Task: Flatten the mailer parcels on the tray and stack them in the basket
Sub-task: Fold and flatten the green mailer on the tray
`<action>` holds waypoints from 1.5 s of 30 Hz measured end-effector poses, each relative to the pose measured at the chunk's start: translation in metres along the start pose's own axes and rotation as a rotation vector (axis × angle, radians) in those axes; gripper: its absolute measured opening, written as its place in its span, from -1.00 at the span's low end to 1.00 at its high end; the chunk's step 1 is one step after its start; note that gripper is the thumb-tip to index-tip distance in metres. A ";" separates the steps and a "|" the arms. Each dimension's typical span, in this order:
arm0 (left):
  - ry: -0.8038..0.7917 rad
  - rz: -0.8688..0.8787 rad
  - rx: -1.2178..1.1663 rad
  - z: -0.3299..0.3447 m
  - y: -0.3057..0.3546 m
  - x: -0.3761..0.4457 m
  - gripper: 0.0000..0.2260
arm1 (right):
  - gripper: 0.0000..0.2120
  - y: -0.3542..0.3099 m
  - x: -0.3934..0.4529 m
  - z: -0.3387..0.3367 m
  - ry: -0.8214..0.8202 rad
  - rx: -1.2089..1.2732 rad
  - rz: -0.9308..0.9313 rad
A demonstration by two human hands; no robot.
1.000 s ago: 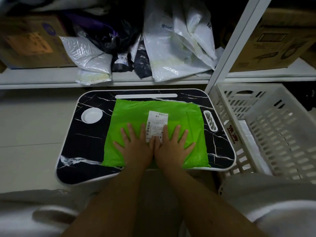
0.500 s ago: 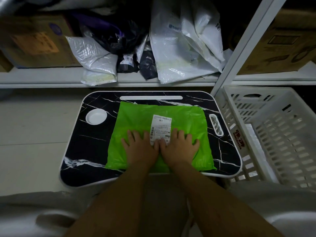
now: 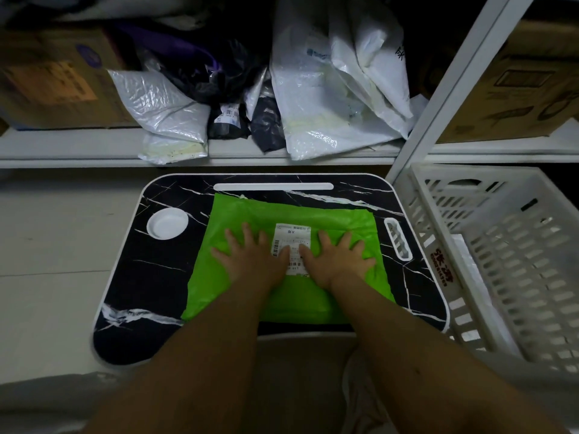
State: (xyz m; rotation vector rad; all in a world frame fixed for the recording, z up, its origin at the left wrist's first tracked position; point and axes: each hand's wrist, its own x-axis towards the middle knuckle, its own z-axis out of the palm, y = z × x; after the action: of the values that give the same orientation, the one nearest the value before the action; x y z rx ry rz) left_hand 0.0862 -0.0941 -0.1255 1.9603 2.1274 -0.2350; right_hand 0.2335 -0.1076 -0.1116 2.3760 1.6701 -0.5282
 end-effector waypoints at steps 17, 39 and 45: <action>-0.141 -0.362 -0.251 -0.025 -0.036 0.011 -0.44 | -0.57 -0.001 0.001 -0.025 0.227 0.047 0.081; 0.080 -0.382 -0.364 -0.056 -0.048 -0.045 -0.59 | -0.49 0.046 -0.050 -0.049 0.204 0.491 0.312; 0.193 -0.328 -0.340 -0.096 -0.022 -0.053 -0.64 | -0.62 0.066 -0.058 -0.099 0.317 0.463 0.252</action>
State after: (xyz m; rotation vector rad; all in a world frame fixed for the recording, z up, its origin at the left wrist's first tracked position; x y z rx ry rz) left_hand 0.0616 -0.1200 -0.0192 1.4928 2.4125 0.2570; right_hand 0.2950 -0.1458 -0.0017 3.0929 1.4422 -0.5645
